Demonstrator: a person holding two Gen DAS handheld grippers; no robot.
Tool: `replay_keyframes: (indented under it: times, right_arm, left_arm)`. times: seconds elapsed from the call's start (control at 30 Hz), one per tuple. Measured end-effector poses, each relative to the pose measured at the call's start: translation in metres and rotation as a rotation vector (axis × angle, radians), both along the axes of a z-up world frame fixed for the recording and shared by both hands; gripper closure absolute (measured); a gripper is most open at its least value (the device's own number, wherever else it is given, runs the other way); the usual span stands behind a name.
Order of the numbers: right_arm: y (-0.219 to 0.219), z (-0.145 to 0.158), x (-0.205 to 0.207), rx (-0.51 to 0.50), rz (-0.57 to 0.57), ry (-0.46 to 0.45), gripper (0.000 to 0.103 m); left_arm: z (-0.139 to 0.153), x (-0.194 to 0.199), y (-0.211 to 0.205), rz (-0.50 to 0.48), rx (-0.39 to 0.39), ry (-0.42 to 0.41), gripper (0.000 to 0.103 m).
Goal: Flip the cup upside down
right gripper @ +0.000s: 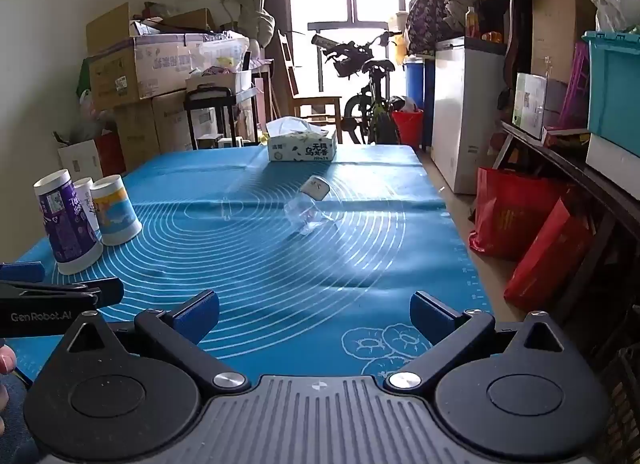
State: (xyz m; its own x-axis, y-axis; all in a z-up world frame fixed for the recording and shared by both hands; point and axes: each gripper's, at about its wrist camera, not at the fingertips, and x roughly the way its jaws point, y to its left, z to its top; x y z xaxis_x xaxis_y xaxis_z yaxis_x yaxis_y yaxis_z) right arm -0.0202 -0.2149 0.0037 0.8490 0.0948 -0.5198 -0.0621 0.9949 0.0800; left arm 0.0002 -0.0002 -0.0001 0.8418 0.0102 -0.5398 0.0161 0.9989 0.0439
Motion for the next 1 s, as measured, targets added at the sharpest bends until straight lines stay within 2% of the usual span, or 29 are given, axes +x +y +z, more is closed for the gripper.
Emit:
replay_keyframes:
  times: [0.13,0.27,1.0]
  right_arm:
    - [0.001,0.006,-0.001,-0.011,0.004,-0.013,0.000]
    - [0.002,-0.007,0.002,-0.011,0.009,-0.009,0.000]
    - [0.002,-0.002,0.001,-0.025,0.006,0.002,0.000]
  left_arm:
    - [0.001,0.001,0.001,0.005,-0.005,-0.001,0.001]
    - [0.006,0.000,-0.001,-0.007,0.008,-0.008,0.001]
    - [0.002,-0.003,-0.001,0.000,0.032,-0.032,0.001]
